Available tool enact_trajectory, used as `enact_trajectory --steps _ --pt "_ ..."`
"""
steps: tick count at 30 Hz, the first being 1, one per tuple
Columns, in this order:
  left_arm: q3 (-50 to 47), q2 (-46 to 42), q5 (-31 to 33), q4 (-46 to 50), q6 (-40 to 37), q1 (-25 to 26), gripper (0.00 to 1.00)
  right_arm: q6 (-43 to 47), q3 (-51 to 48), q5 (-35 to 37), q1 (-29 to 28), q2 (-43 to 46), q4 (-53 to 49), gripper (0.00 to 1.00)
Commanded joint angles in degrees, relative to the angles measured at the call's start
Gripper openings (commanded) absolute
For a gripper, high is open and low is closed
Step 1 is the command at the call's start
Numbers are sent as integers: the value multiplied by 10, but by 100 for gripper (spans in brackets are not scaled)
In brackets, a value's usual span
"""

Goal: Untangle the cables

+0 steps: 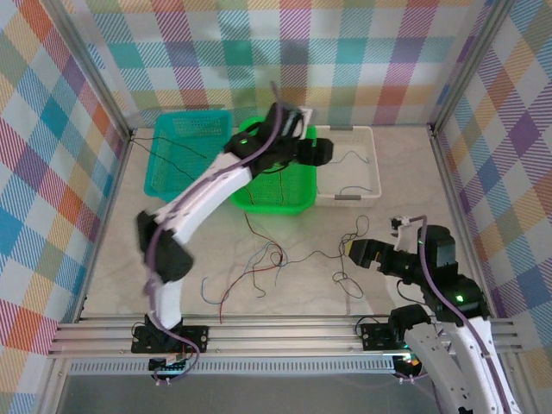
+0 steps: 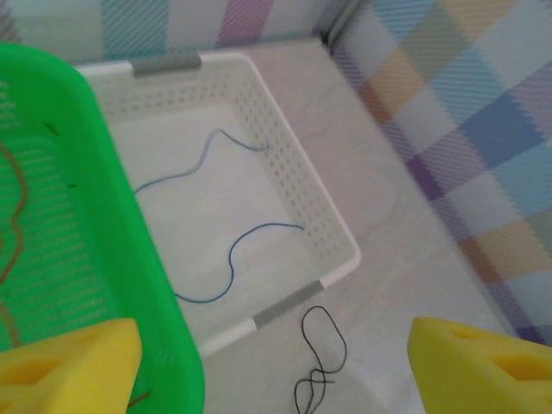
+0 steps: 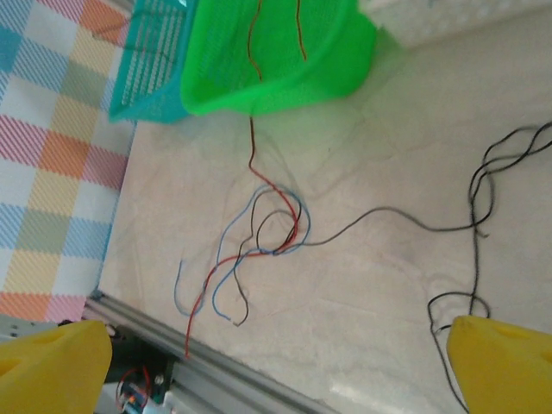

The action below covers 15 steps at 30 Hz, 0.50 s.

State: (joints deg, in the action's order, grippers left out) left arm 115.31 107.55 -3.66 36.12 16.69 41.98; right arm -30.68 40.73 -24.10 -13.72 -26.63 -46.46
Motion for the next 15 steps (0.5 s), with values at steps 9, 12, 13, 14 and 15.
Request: enact_trajectory --steps 9,12,13,14,15 --pt "-396 -344 87 -25 66 0 92 -7 -38 4 -156 -131 149 100" --pt "-453 -416 103 8 89 -1 96 -7 -20 59 -239 -210 185 100" --pt "-472 -439 111 19 92 -2 97 -9 -12 71 -260 -241 197 100" --pt "-486 -458 122 31 94 -2 97 -9 -3 80 -277 -269 206 100" --pt "-502 -478 134 46 97 -2 98 -8 7 88 -296 -300 218 100"
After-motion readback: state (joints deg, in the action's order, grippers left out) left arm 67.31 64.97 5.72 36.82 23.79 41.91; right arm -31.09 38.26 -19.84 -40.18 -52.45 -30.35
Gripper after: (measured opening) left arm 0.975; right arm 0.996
